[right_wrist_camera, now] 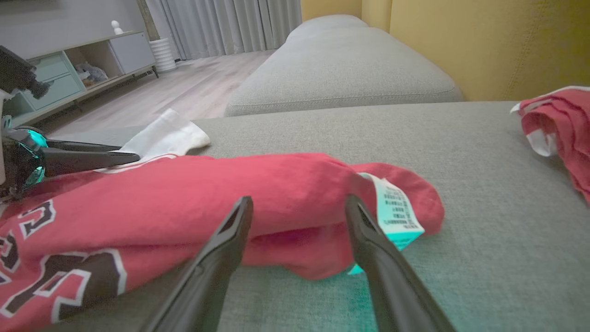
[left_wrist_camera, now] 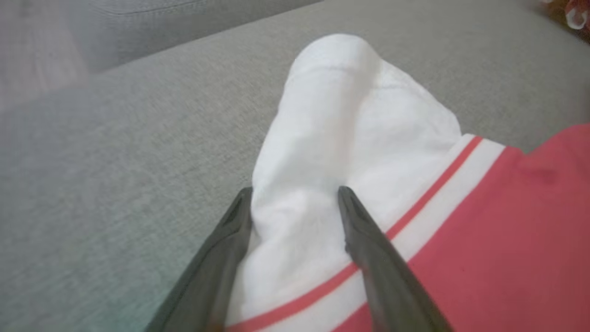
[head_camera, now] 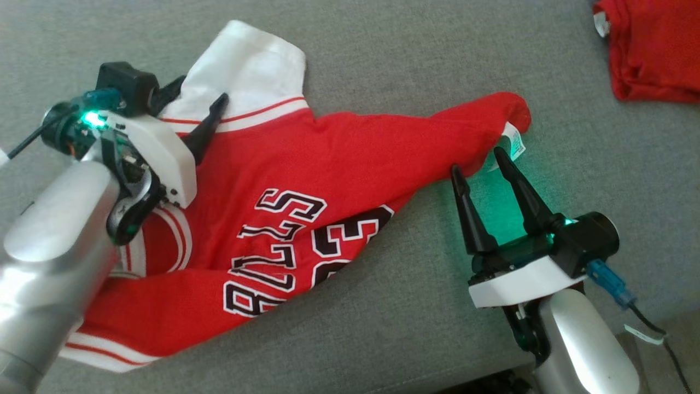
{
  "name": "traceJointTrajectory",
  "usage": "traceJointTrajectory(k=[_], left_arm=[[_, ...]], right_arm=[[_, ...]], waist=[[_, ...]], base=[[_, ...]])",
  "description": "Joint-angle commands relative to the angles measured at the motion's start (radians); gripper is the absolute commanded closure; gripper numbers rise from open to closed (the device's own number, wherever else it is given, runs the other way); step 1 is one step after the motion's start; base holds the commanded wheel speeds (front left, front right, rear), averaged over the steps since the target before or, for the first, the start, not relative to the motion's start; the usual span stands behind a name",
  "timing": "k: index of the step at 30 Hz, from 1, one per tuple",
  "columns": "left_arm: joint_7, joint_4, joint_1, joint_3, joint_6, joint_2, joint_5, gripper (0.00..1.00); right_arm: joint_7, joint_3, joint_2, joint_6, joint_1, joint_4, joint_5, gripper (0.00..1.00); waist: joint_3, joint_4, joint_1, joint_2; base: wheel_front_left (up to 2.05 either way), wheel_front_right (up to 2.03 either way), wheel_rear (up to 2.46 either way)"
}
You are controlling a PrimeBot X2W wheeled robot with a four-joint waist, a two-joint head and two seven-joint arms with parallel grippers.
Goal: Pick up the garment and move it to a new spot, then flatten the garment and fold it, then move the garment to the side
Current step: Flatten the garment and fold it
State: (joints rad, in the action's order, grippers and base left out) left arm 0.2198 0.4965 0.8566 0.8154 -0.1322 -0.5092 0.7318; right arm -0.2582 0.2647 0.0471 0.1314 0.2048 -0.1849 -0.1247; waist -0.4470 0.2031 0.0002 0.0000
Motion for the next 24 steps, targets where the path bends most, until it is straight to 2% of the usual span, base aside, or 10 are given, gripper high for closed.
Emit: traceJointTrajectory(k=[1,2,5,10,16,19,24], left_arm=[[0.002,-0.009,0.052,0.001,0.002,-0.049,0.032,0.64],[-0.002,-0.003,0.056,0.024,0.002,-0.056,0.044,1.0],[-0.074,0.012,0.074,0.08,0.002,-0.072,0.049,1.0],[-0.193,0.025,0.089,0.138,0.002,-0.069,0.052,1.0],[-0.381,0.035,0.097,0.179,0.008,-0.049,-0.016,1.0],[-0.43,-0.003,0.071,0.206,0.051,-0.028,-0.072,1.0],[-0.454,-0.135,-0.033,0.263,0.133,0.016,-0.132,1.0]], right_arm=[[-0.004,0.019,0.003,-0.001,0.009,0.033,-0.005,0.0],[-0.004,0.017,0.003,-0.001,0.009,0.032,-0.005,0.0],[-0.004,0.012,0.003,-0.001,0.007,0.03,-0.001,0.0],[-0.004,0.013,0.003,-0.001,0.0,0.025,0.009,0.0],[-0.004,0.006,0.003,-0.001,-0.021,0.032,0.014,0.0],[-0.004,-0.005,0.003,-0.001,-0.039,0.039,0.016,0.0],[-0.004,-0.025,0.003,-0.001,-0.064,0.05,0.02,0.0]], waist=[[-0.013,0.007,-0.0002,0.0],[-0.014,0.005,-0.0002,0.0],[-0.008,-0.003,-0.0002,0.0],[0.024,-0.019,-0.0002,0.0],[0.087,-0.036,-0.0002,0.0],[0.113,-0.047,-0.0002,0.0],[0.136,-0.072,-0.0002,0.0]], base=[[0.0,0.0,0.0],[0.0,0.0,0.0],[0.0,0.0,0.0],[0.0,0.0,0.0],[0.0,0.0,0.0],[0.0,0.0,0.0],[0.0,0.0,0.0]])
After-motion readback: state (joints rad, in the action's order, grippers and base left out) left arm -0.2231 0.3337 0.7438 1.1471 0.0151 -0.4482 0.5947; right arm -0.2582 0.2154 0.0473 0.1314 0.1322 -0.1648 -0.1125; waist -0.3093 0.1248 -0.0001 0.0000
